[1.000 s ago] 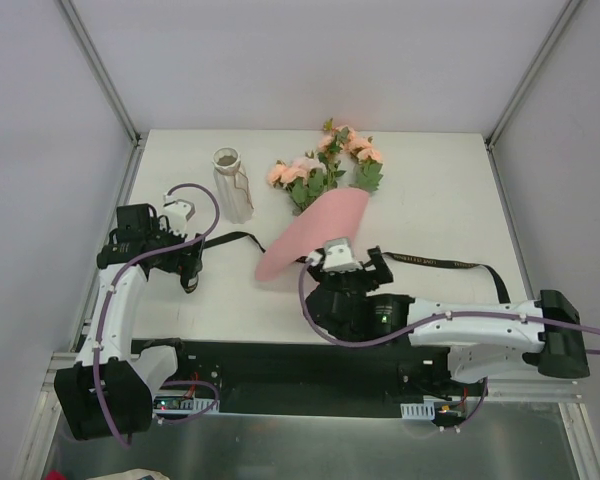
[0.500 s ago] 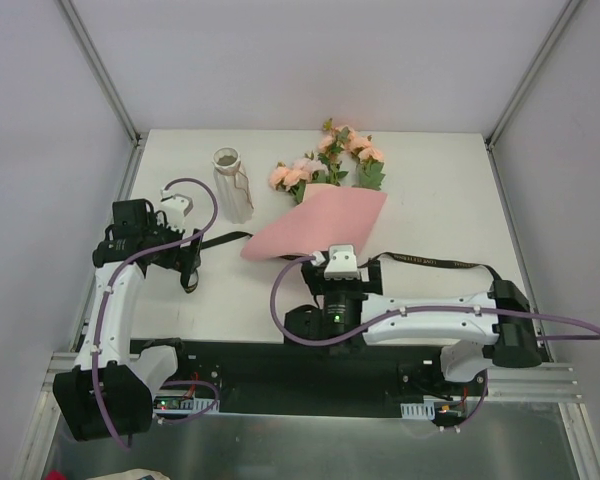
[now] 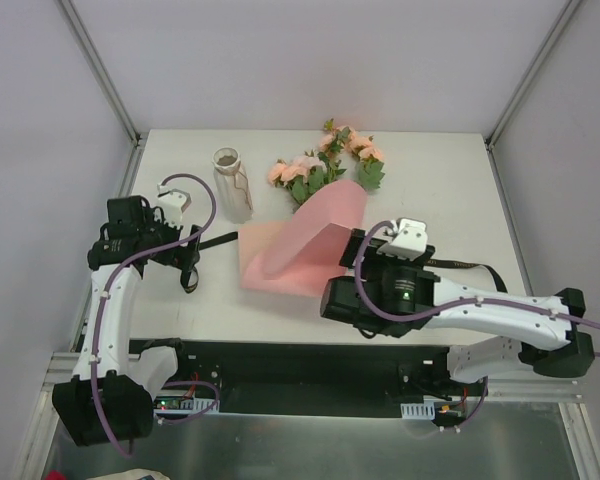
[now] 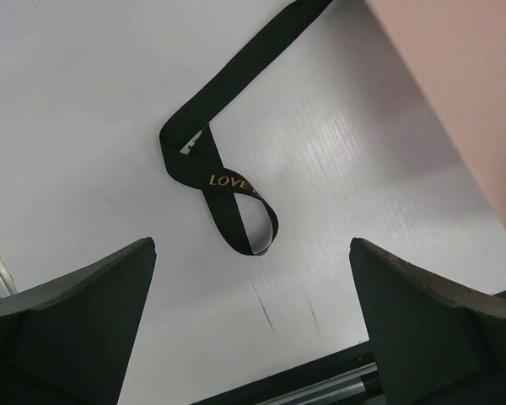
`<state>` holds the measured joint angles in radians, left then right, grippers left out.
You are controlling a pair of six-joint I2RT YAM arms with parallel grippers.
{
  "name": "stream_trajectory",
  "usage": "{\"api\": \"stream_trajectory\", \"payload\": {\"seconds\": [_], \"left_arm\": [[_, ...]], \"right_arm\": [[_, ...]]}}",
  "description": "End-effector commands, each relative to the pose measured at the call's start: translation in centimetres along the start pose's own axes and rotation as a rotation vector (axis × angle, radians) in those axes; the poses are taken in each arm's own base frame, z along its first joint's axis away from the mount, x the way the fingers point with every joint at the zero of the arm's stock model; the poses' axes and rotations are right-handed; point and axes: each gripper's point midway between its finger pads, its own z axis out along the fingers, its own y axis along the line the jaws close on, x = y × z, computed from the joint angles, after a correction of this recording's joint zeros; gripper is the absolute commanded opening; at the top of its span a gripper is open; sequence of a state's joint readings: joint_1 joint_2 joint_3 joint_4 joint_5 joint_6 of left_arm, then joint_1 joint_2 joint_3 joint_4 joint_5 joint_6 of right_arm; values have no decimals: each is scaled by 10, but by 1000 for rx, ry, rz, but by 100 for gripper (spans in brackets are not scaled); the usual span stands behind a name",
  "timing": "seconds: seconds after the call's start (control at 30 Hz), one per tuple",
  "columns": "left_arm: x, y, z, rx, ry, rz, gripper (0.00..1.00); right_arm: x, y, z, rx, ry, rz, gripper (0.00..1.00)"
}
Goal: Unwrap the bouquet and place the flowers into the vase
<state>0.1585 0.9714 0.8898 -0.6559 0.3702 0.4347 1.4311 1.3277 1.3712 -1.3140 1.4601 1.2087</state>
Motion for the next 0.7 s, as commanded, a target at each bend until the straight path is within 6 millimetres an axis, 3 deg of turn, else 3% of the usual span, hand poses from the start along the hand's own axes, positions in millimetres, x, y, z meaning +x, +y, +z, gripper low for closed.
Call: {"api": "stream_trajectory", "payload": {"seconds": [0.0, 0.2, 0.33, 0.37, 0.47, 0.6, 0.67], "left_arm": [[-17, -8, -14, 39, -46, 18, 99], [-37, -27, -28, 131, -89, 45, 99], [-56, -70, -28, 252, -77, 155, 99], [-57, -97, -26, 323, -64, 230, 99], [-60, -128, -15, 426, -13, 287, 99], [-53, -174, 10, 564, 96, 406, 99], [-53, -186, 19, 584, 107, 453, 99]], "right_arm": [[-27, -59, 3, 12, -149, -212, 96], [-16, -89, 3, 18, -92, -59, 96], [-3, -91, 1, 32, -23, -24, 96], [3, -91, 0, 38, 3, -5, 96], [34, -101, -4, 79, 111, -16, 96], [89, -131, -19, 165, 313, 6, 96], [111, -148, -26, 207, 385, -14, 96]]}}
